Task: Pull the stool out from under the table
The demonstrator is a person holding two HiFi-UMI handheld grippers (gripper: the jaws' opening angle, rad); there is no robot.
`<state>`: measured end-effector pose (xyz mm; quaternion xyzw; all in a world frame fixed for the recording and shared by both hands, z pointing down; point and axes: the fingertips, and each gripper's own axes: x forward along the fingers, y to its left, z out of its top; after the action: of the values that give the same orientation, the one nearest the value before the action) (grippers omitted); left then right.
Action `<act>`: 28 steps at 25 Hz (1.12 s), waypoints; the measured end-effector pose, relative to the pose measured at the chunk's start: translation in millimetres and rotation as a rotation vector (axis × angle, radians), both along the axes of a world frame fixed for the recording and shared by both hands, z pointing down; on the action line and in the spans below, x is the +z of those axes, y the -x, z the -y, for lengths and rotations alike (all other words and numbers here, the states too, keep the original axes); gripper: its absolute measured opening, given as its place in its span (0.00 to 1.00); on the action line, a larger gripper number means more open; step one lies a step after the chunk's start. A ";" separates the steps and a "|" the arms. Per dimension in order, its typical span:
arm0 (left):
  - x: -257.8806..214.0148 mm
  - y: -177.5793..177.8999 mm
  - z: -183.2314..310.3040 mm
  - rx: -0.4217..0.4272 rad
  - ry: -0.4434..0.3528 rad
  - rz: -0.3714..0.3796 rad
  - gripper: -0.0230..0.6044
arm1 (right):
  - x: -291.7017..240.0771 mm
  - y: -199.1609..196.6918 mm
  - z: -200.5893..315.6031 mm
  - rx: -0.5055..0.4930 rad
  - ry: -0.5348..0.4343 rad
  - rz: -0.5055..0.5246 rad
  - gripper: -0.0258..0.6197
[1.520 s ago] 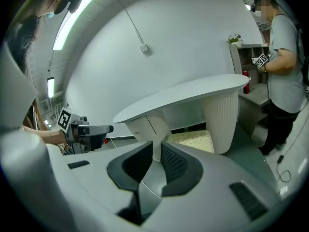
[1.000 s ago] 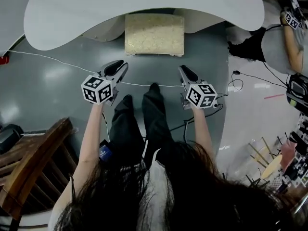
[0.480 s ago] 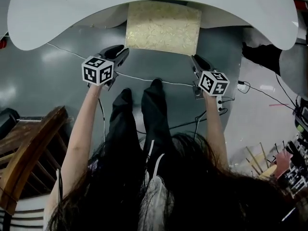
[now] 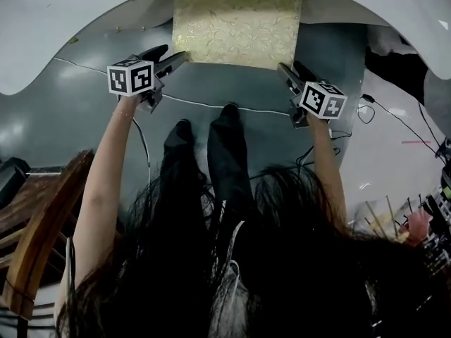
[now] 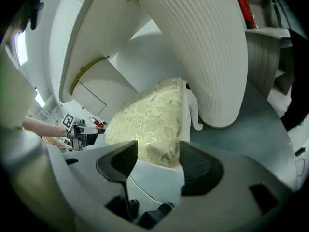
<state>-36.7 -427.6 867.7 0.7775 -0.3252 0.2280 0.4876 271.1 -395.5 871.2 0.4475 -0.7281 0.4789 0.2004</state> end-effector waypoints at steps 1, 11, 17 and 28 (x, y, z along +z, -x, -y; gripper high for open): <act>6.6 -0.5 -0.2 -0.008 0.022 -0.004 0.54 | 5.2 -0.5 1.8 0.003 0.012 0.005 0.44; 42.1 -1.0 1.6 -0.089 0.145 -0.107 0.60 | 20.5 -4.7 8.8 -0.029 0.032 0.040 0.46; 39.8 -6.5 2.7 -0.044 0.167 -0.164 0.59 | 19.5 -5.8 10.3 -0.036 0.038 0.007 0.49; 40.0 -18.7 4.4 -0.057 0.187 -0.220 0.60 | 28.7 8.2 7.1 -0.044 0.121 0.257 0.48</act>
<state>-18.0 -431.9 907.8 0.7395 -0.2691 0.1569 0.5968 262.9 -402.6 899.8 0.3534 -0.7272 0.5709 0.1424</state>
